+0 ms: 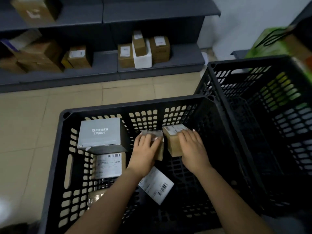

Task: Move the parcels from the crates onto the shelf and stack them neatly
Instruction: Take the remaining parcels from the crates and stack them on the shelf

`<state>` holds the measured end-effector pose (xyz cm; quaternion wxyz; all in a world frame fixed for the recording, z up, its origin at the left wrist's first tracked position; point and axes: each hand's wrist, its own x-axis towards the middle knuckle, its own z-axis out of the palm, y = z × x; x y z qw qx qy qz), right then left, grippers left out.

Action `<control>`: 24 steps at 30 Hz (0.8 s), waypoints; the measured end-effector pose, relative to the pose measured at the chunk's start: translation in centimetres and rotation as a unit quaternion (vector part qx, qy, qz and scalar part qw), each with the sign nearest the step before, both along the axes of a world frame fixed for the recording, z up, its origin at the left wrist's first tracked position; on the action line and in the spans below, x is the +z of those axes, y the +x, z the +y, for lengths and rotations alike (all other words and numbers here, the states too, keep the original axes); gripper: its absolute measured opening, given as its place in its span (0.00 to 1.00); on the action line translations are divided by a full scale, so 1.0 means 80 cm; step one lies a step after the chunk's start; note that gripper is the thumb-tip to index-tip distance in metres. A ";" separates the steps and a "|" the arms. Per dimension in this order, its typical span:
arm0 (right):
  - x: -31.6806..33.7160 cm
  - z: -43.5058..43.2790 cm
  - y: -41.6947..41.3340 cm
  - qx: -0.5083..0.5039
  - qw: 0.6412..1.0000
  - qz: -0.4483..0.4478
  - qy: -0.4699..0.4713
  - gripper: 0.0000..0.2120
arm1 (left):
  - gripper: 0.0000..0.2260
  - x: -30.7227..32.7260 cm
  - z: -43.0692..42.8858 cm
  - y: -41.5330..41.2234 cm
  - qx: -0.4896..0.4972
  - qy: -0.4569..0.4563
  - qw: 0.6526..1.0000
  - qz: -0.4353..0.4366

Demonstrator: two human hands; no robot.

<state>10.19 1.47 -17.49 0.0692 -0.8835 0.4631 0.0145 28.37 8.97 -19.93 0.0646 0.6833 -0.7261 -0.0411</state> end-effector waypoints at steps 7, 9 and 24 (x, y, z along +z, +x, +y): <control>0.105 0.038 0.003 -0.048 0.981 -0.130 -0.133 0.37 | 0.45 0.109 0.010 -0.003 -0.030 -0.154 0.983 0.094; 0.138 0.053 -0.003 -0.074 0.970 -0.157 -0.171 0.38 | 0.44 0.146 0.012 -0.003 -0.059 -0.201 0.972 0.106; 0.291 0.203 -0.195 -0.306 0.874 -0.178 -0.334 0.37 | 0.41 0.319 0.040 -0.209 -0.304 -0.309 0.879 0.199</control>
